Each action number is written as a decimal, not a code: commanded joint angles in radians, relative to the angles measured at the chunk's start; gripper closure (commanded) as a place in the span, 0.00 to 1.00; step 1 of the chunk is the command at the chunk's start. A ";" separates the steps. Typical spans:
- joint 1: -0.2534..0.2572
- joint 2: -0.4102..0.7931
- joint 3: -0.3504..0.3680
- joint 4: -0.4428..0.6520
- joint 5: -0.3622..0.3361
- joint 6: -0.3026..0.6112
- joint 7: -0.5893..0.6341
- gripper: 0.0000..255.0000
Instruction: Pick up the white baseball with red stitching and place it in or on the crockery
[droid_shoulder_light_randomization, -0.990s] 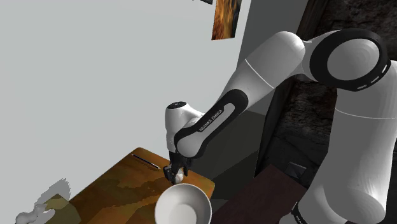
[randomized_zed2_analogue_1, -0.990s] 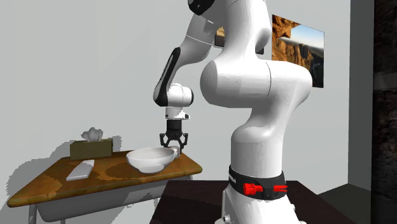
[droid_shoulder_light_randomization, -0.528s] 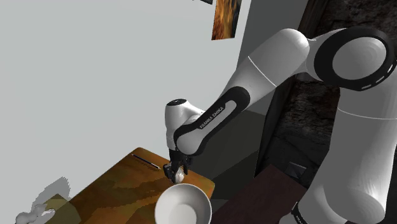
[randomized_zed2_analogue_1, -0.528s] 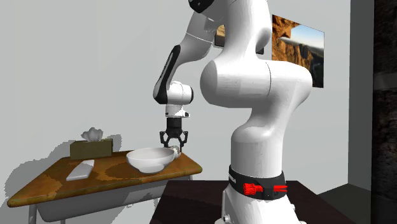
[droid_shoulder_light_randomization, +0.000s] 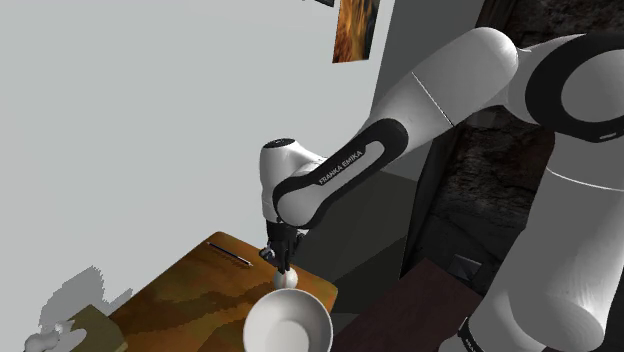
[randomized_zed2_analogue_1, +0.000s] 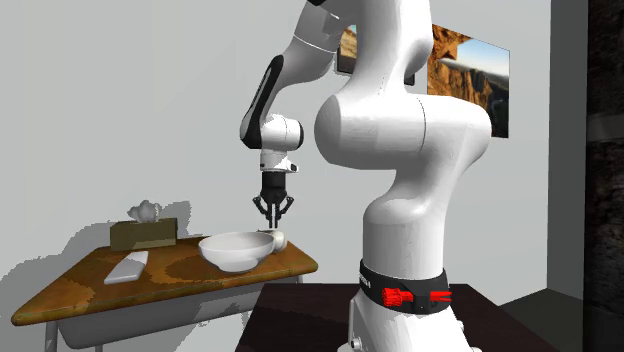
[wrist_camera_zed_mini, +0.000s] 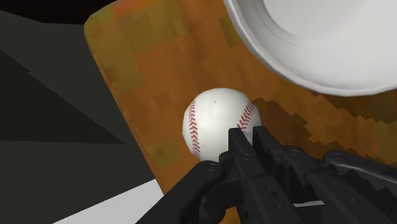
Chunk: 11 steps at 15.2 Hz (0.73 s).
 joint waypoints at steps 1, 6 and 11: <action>-0.002 -0.019 0.002 0.008 0.008 -0.027 -0.005 1.00; 0.022 0.001 -0.001 0.012 -0.084 -0.022 0.045 0.00; 0.070 0.075 -0.029 0.003 -0.253 0.030 0.142 0.00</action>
